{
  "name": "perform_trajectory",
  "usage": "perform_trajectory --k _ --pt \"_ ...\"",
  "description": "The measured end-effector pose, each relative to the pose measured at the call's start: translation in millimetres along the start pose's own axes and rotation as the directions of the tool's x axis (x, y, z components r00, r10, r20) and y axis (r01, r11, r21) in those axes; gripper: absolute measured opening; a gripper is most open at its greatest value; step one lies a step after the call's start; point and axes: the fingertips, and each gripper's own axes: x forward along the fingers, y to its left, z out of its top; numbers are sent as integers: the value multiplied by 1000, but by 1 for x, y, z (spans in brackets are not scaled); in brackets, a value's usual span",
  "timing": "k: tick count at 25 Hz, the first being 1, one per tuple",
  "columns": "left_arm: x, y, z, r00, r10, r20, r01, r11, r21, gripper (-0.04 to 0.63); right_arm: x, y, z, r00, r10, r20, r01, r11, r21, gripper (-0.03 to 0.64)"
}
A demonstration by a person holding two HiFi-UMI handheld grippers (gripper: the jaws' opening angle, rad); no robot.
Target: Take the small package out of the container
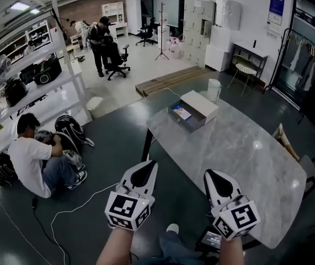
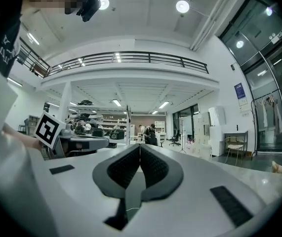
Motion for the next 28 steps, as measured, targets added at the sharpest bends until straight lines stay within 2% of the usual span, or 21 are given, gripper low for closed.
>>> perform_trajectory --k 7,13,21,28 --pt "74 19 9 1000 19 -3 -19 999 32 11 51 -62 -1 1000 11 4 -11 999 42 26" --pt "112 24 -4 999 19 -48 -15 997 73 11 72 -92 -13 1000 15 17 -16 997 74 26" --pt "155 45 -10 999 -9 -39 12 998 63 11 98 -114 -24 1000 -9 7 9 998 56 26" --pt "217 85 -9 999 -52 -14 52 998 45 11 148 -150 -22 998 -69 -1 69 997 23 26"
